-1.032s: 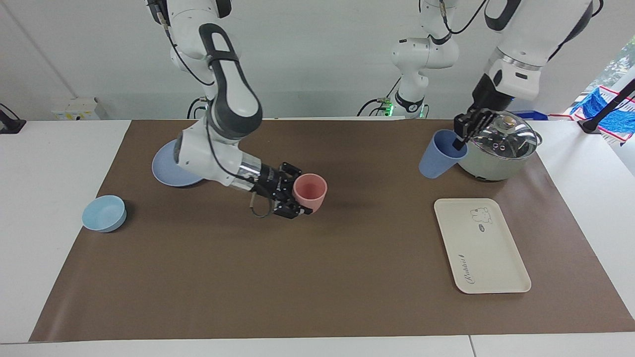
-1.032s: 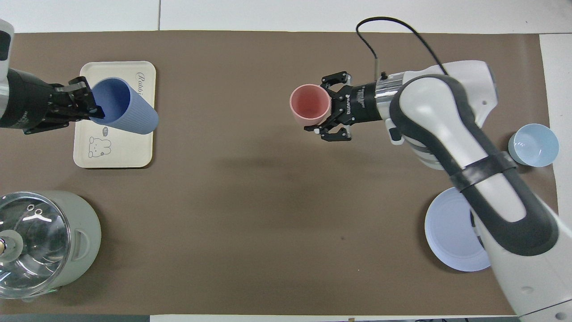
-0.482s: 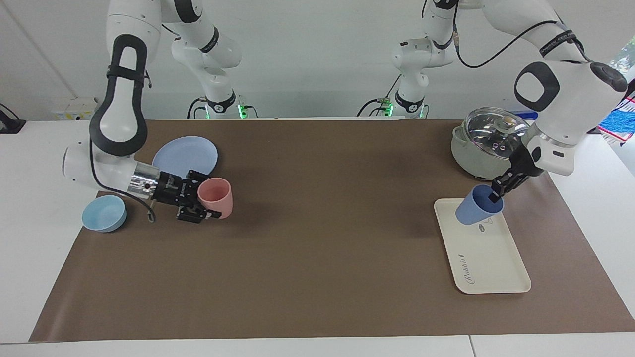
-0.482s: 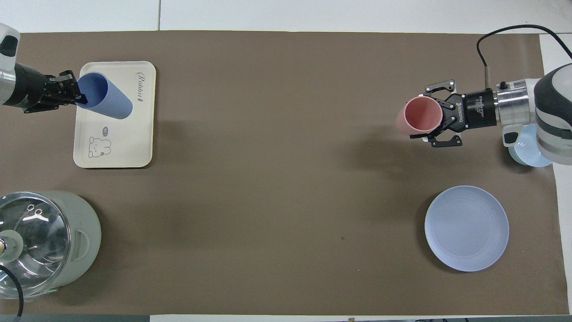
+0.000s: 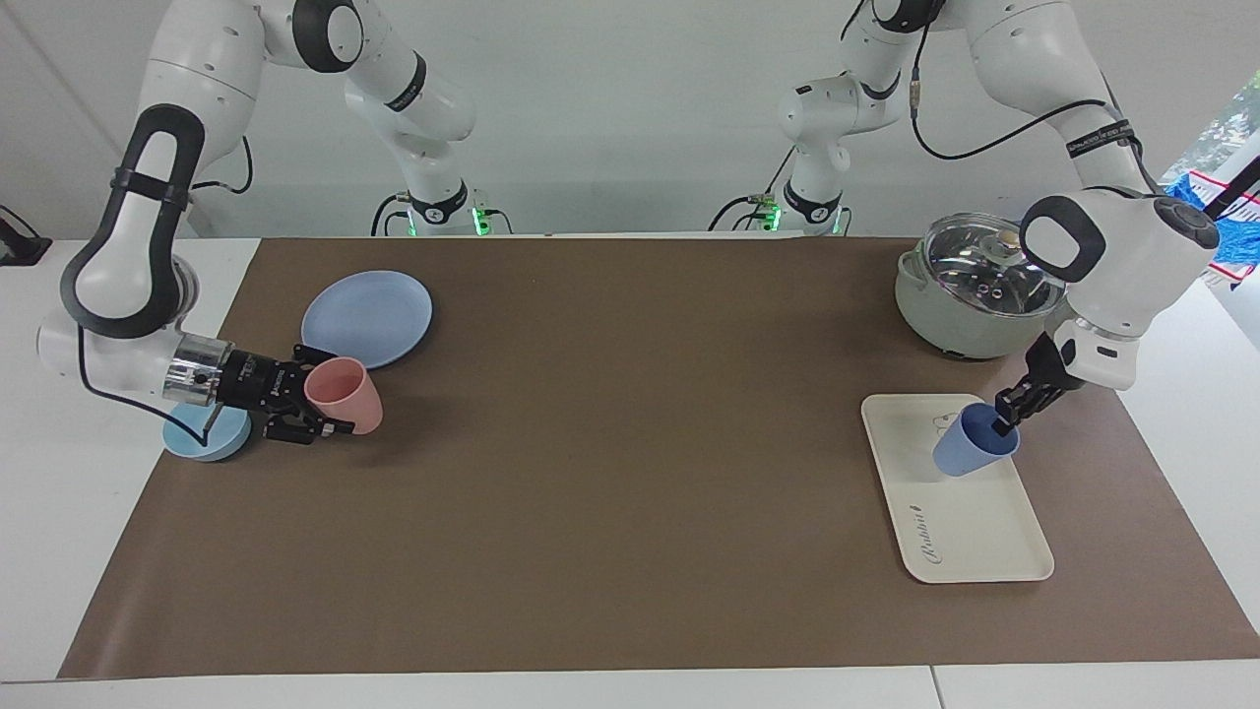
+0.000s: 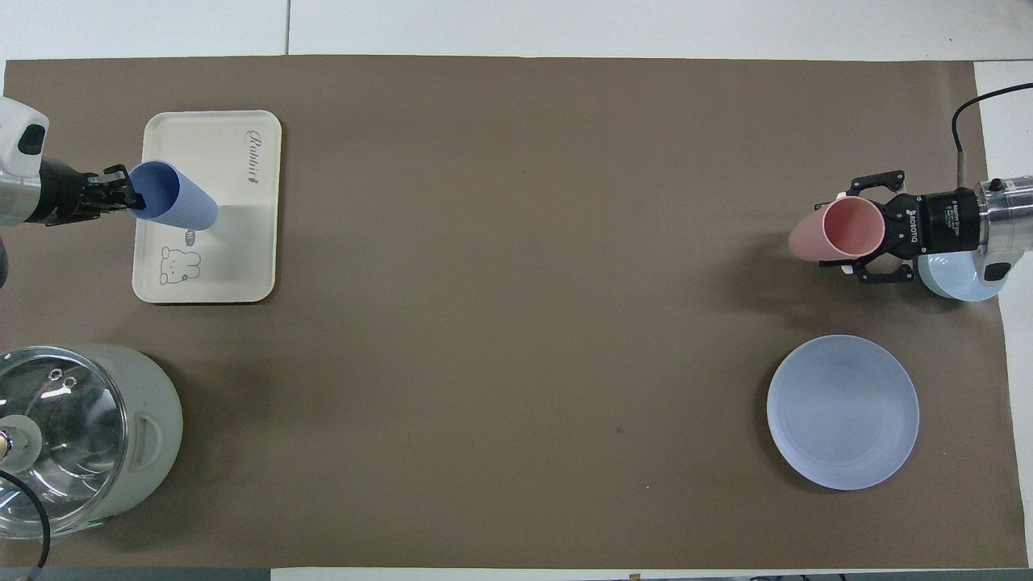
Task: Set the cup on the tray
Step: 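Lower the blue cup onto the tray while the right gripper returns pink cup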
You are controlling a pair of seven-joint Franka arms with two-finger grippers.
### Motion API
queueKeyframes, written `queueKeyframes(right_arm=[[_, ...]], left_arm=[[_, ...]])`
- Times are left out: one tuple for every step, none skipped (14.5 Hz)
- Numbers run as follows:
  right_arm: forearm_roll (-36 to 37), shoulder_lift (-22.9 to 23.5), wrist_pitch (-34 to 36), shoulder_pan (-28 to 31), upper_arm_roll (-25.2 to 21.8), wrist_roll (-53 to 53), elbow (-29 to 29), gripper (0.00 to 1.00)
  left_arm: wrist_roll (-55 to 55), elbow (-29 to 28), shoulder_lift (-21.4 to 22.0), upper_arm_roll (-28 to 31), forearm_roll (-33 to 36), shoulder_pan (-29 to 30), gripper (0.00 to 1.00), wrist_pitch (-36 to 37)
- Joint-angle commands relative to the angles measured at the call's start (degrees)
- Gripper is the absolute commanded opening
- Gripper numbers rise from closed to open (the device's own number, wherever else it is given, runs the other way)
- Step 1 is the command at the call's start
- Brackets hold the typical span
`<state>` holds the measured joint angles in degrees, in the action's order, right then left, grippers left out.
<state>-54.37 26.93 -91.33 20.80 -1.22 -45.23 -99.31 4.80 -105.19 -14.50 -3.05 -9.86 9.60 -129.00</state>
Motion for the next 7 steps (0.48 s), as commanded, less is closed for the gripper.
queueKeyframes(right_arm=[[0.58,10.91,5.44,1.6,1.13,0.32,11.03,0.0],[0.32,13.73,7.11,2.92,1.22,0.32,12.9,0.0],[0.32,14.8,7.3,3.45,1.22,0.32,13.0,0.0],[0.32,14.64,7.31,3.19,1.22,0.32,12.92,0.0],[0.49,14.64,7.13,3.11,1.22,0.32,12.74,0.0],[0.84,14.64,7.04,3.1,1.22,0.76,12.48,0.0],[1.11,14.55,6.78,2.84,1.13,0.85,12.56,0.0]], left_arm=[[-1.28,-2.29,-0.79,-0.38,-0.69,0.16,0.0,-4.49],[-1.37,-3.08,-0.61,-0.38,-0.69,0.16,0.0,-4.85],[-1.46,-3.87,-0.44,-0.38,-0.69,0.07,0.0,-5.12],[-1.55,-4.75,-0.35,-0.38,-0.69,-0.01,0.0,-5.55],[-2.07,-5.54,-0.26,-0.38,-0.69,-0.02,0.0,-6.17],[-2.07,-5.98,-0.17,-0.38,-0.69,-0.19,0.0,-6.78],[-2.16,-5.9,-0.26,-0.38,-0.69,-0.19,0.0,-6.88]])
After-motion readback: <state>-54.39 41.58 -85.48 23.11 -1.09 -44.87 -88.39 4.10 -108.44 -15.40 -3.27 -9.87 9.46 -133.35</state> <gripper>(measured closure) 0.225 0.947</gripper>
